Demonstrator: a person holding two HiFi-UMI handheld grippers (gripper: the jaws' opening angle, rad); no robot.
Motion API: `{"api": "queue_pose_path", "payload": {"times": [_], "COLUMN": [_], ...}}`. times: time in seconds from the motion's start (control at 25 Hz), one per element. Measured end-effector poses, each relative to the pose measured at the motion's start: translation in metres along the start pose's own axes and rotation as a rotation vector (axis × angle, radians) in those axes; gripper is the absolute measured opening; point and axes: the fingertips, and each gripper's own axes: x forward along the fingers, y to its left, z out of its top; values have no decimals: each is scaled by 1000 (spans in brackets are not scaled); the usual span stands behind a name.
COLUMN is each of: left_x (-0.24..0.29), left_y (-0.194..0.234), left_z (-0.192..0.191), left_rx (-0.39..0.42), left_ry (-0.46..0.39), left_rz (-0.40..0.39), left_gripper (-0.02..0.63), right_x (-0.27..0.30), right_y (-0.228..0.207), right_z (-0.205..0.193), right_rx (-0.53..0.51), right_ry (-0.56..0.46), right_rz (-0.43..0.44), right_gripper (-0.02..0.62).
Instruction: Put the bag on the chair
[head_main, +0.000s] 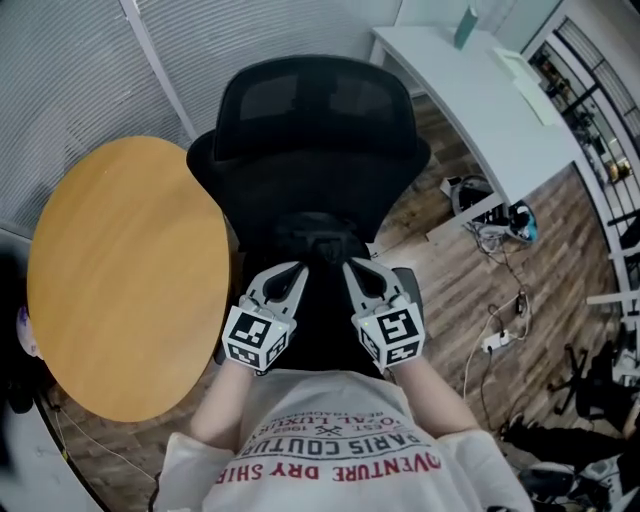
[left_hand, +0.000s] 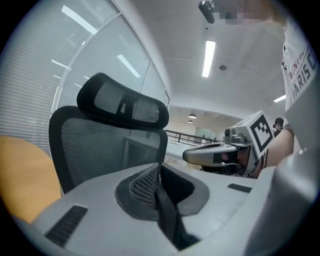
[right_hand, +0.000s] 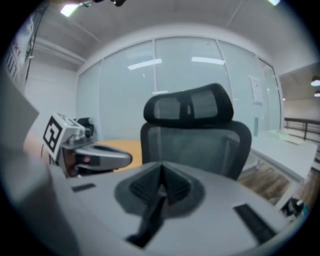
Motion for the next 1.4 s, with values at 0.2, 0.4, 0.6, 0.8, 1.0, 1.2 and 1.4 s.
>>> {"api": "queue_pose_path", "payload": {"times": [0.2,0.4,0.6,0.8,1.0,1.2,1.4], "left_x": [-16,-30,-46,-51,-52,-49,-52], "left_y": [-12,-20,-17,-16,-11,-13,-15], "left_z": [49,68,88,101,101,94,91], "left_rx": [90,135,120,137,157,168,169], "left_ry": [-116,-160,-207,-218,-190,-165,-164], "left_rz": [23,-6,8,23,41,36,39], "left_gripper": [41,41,41,41,41,41,41], "right_x": [-21,-30,-32,-33,-32,-31,-34], "right_y": [13,19,14,16,27,26,30], "right_z": [49,66,74,78,85,81,76], "right_rx": [-68,-101,-61,-61,-77,-59,-71], "right_ry": [-134,-180,-197,-207,-221,-215,-210], "right_rz": [53,74,40,46,58,52,35], "right_gripper": [28,28,26,26,26,26,26]}}
